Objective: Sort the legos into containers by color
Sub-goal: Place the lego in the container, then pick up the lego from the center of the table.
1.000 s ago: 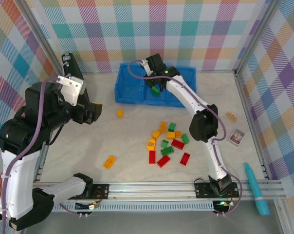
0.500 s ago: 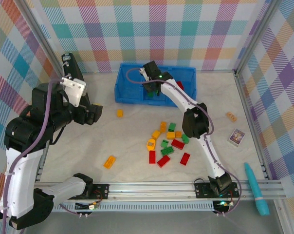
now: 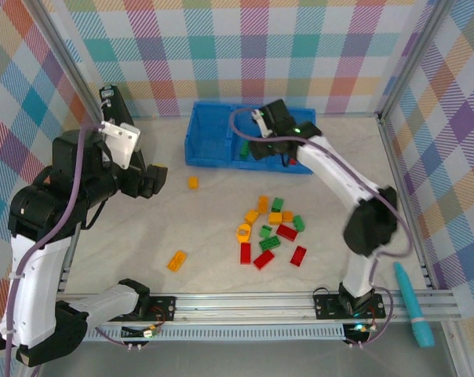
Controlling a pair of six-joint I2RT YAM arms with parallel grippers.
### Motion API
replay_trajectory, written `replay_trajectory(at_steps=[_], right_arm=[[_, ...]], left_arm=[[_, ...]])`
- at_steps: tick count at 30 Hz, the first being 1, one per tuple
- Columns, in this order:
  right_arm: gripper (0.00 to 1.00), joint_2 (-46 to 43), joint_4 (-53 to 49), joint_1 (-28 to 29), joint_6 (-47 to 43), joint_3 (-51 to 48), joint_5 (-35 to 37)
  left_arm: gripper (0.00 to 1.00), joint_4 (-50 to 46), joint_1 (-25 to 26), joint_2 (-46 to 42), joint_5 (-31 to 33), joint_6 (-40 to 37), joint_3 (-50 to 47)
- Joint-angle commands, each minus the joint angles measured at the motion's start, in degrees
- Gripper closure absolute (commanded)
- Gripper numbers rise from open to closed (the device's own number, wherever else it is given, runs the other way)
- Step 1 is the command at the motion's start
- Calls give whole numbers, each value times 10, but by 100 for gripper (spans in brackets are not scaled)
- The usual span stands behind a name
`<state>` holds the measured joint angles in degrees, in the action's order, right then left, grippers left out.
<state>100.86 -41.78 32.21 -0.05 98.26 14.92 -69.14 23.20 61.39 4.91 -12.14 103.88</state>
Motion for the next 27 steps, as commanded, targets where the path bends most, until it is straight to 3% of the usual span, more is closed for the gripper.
replay_trajectory(at_steps=[1,3,6,13,19,27], right_arm=[[26,-85,-27,-1,116,-126,4],[25,-162,-64,-2,195,-215,26],[23,-275,-72,-2,290,-347,-10],[23,-384,-32,-3,348,-506,-74],[16,-325,8,-6,300,-532,-71],[19,-229,57,-26,269,-520,-48]], left_arm=[[0,38,6,-14,-25,-16,-1],[0,55,6,-28,-37,-17,-14],[0,67,6,-39,-46,-20,-34],[0,80,6,-50,-66,-23,-47],[0,74,7,-52,-74,-20,-36],[0,76,6,-57,-78,-16,-31]])
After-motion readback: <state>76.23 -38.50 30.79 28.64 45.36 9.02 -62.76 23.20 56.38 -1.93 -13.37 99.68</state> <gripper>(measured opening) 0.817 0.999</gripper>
